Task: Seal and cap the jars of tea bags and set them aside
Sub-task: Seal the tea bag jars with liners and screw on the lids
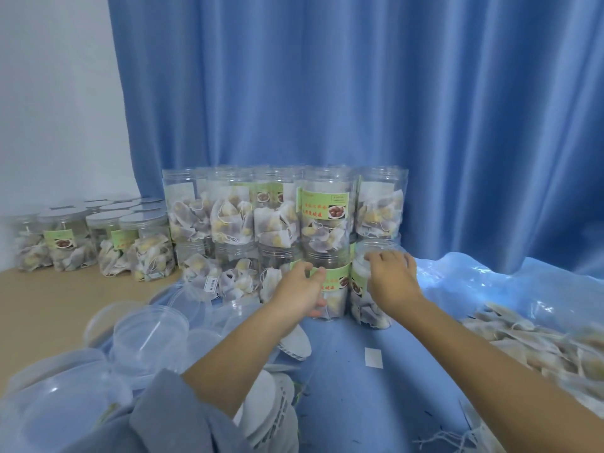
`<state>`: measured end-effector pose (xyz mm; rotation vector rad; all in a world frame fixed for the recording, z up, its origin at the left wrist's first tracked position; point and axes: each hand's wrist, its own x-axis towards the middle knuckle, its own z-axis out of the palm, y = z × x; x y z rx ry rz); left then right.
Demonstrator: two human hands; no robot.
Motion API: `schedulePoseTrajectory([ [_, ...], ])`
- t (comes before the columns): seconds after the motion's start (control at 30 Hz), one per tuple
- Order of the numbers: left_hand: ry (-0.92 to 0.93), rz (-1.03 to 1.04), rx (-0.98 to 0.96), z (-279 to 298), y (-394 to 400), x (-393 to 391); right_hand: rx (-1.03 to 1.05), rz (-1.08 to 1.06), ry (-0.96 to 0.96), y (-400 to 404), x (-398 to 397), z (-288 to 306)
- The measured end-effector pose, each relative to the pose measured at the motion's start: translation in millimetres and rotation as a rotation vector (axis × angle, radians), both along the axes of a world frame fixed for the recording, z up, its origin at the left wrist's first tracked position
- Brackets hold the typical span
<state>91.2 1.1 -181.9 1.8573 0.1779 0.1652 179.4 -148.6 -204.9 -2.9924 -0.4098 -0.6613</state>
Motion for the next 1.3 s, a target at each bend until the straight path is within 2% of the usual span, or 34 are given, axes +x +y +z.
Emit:
schedulePoseTrajectory([
  [0.1, 0.020, -0.002, 0.043, 3, 1, -8, 0.135, 0.089, -0.018, -2, -9, 4],
  [0.23, 0.019, 0.039, 0.065, 5, -3, -24, 0.344, 0.263, 0.102, -5, -44, 12],
  [0.37, 0.044, 0.016, 0.236, -6, -14, -52, 0.364, 0.423, 0.168, -5, -89, 14],
  [0.5, 0.060, 0.043, 0.249, -16, -29, -81, 0.354, 0.514, 0.150, -10, -128, 15],
  [0.63, 0.034, 0.087, 0.150, -29, -39, -107, 0.317, 0.558, 0.082, -19, -164, 14],
  [0.77, 0.013, 0.142, -0.041, -47, -48, -129, 0.199, 0.548, -0.004, -31, -192, 5],
  [0.93, -0.090, 0.244, -0.209, -64, -58, -149, -0.031, 0.537, 0.386, -42, -211, -17],
  [1.1, -0.200, 0.330, -0.379, -69, -60, -157, -0.210, 0.538, 0.624, -41, -207, -43],
  [1.17, -0.221, 0.332, -0.411, -67, -56, -159, -0.227, 0.535, 0.597, -38, -205, -50],
  [1.23, -0.246, 0.322, -0.383, -63, -47, -159, -0.195, 0.522, 0.488, -35, -202, -48],
  [1.3, -0.298, 0.335, -0.344, -58, -35, -159, 0.006, 0.547, 0.335, -32, -198, -38],
])
